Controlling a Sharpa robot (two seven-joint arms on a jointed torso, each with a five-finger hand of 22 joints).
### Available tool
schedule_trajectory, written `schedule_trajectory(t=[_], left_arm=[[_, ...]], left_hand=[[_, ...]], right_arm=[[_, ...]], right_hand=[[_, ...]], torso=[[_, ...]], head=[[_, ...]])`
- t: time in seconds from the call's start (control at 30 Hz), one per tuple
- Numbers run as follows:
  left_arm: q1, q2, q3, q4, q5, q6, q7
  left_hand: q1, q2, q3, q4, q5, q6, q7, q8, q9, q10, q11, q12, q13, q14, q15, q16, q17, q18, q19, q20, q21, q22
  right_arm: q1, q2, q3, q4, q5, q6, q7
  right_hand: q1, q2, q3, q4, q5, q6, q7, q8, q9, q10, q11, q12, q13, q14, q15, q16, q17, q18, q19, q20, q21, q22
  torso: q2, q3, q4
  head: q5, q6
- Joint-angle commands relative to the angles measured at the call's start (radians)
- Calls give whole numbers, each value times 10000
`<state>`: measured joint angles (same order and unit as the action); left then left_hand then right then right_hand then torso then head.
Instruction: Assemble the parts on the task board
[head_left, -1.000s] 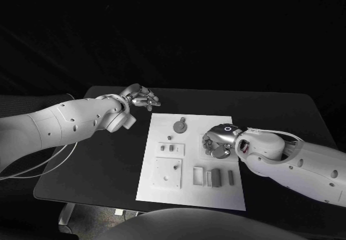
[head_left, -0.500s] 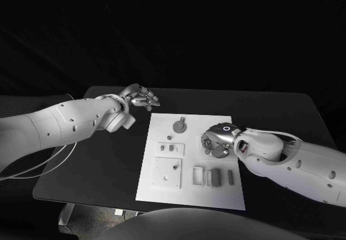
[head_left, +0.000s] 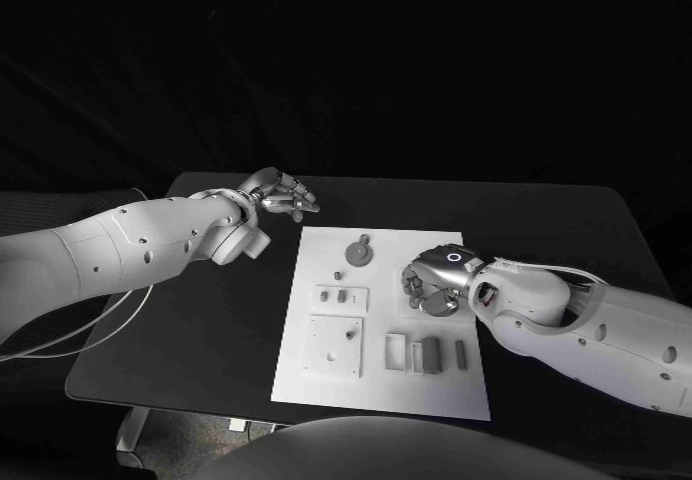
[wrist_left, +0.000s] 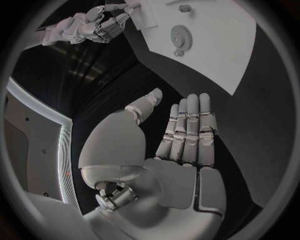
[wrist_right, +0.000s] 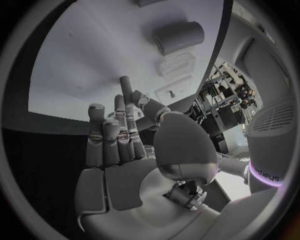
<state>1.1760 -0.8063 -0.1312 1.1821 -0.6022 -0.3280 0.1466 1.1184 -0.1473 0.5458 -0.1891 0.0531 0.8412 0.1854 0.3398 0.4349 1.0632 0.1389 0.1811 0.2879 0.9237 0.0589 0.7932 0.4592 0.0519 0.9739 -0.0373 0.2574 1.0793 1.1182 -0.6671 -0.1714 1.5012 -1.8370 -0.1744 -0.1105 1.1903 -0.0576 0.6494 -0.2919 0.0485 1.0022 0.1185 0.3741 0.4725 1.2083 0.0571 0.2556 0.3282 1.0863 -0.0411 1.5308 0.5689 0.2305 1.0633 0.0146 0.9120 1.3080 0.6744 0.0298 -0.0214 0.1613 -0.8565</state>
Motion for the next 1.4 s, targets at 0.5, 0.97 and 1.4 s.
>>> schedule_trajectory(t=[0.5,0.97,1.4], left_arm=[[12,-6,8,-13,-23,22,72],[11,86,9,-56,-24,-17,94],[13,235,10,-95,-12,-20,80]], left_hand=[[43,63,-18,32,-36,-61,-32,-13,9,-10,4,43,-22,39,21,-76,25,97,25,-3,-48,9],[50,68,-18,31,-36,-64,-31,-16,10,-14,5,44,-28,41,21,-84,37,98,28,-3,-50,12],[51,61,-22,30,-36,-69,-29,-19,10,-15,6,45,-33,42,21,-90,47,97,27,-2,-52,13]], right_arm=[[226,-471,368,894,-113,-239,-77],[251,494,451,1408,-55,-233,124],[-97,1910,137,1049,7,45,301]], right_hand=[[131,-9,44,13,26,109,-25,63,68,98,18,54,5,65,-74,-57,18,313,15,-62,53,167],[132,-14,50,13,27,118,-28,58,67,103,14,50,1,72,-79,-66,18,313,20,-67,54,164],[107,20,60,15,26,107,-20,33,58,92,17,30,-14,70,-79,-94,14,313,17,-70,42,153]], torso=[[0,1,-1],[-1,-3,-1],[-1,-5,-1]], head=[[-5,11],[206,70],[404,11]])
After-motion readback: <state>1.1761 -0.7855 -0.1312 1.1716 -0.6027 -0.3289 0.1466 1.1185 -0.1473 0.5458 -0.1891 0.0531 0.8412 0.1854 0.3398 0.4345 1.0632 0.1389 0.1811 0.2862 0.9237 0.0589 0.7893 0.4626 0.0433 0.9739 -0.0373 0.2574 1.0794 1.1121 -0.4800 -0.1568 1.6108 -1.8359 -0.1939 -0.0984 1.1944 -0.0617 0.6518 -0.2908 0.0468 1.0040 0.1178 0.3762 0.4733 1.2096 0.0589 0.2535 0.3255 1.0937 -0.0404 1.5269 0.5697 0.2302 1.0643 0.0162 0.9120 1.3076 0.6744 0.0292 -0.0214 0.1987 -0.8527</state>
